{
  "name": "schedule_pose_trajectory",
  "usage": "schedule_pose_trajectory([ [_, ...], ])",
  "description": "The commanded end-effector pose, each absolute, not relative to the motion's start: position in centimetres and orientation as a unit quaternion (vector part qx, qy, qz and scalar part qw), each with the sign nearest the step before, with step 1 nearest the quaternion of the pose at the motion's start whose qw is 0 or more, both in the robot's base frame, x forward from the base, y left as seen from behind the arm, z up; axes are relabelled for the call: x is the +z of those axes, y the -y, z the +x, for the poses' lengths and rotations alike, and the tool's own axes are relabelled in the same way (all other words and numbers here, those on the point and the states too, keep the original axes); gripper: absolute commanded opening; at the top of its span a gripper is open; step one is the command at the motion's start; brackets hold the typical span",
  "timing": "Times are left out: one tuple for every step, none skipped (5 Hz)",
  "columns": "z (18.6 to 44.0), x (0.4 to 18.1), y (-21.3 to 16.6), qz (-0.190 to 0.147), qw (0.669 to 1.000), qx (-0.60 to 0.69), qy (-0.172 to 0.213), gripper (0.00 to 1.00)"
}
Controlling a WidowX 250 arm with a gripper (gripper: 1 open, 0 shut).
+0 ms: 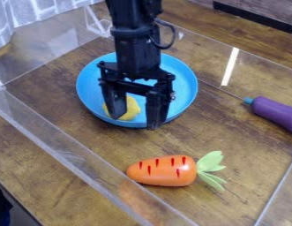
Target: Remove the lemon from the blue tray and put it on the table
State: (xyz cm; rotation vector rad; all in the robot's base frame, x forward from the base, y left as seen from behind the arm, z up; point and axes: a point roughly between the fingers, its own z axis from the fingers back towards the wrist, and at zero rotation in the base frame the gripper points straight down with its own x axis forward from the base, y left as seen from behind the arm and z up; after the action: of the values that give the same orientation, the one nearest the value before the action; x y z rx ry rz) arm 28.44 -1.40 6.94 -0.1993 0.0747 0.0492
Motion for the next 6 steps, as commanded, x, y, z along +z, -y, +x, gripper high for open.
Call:
schedule_pose_trajectory([
  [29.9, 10.2, 2.2, -0.095, 0.995, 0.005, 0.015, 1.00],
  [30.0, 10.6, 2.9, -0.090, 0.996, -0.002, 0.019, 1.00],
  [30.4, 10.4, 2.5, -0.085, 0.996, -0.011, 0.022, 1.00],
  [30.9, 10.1, 2.1, -0.080, 0.996, -0.020, 0.023, 1.00],
  [30.8, 10.5, 0.3, -0.074, 0.997, 0.004, 0.026, 1.00],
  [31.0, 11.4, -2.4, -0.065, 0.997, 0.030, 0.034, 1.00],
])
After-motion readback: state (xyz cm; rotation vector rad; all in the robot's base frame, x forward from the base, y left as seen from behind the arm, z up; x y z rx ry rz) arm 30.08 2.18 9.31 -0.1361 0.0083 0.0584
